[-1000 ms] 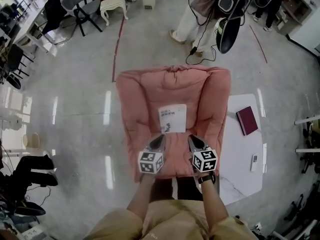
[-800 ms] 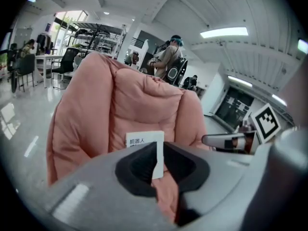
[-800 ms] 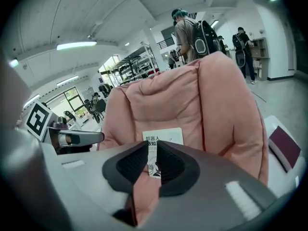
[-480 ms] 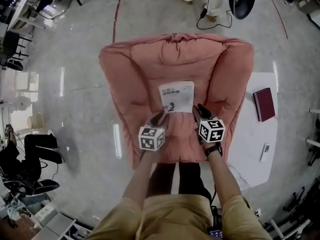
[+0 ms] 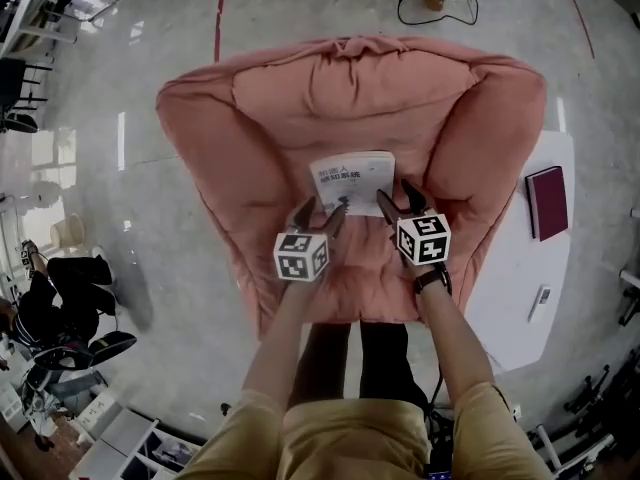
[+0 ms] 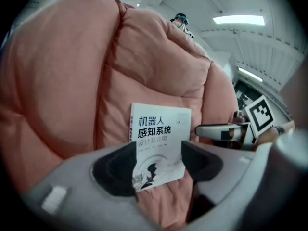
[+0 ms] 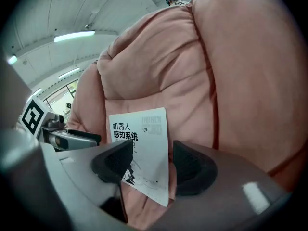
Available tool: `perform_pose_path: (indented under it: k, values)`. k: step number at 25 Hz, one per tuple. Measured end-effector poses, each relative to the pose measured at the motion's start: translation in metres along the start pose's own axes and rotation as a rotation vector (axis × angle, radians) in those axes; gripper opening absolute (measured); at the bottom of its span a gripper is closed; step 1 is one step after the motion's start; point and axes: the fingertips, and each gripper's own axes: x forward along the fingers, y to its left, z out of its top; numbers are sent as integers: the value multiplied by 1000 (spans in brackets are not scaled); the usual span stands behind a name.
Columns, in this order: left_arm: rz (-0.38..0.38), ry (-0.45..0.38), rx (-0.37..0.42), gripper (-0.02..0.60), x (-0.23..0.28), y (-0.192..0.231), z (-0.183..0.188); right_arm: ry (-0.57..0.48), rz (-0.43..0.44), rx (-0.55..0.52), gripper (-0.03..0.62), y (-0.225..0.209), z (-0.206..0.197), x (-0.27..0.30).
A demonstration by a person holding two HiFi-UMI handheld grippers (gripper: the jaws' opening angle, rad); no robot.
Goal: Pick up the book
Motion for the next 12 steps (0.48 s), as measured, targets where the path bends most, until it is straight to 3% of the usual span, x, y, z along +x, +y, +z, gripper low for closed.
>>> perform_pose_path:
  k: [6, 12]
  values:
    - [-3, -6, 7, 299, 32, 23, 2, -8, 50, -62, 241, -1, 2, 29]
    - [27, -36, 23, 230, 38, 38, -1, -14, 61, -76, 220, -6, 2, 42]
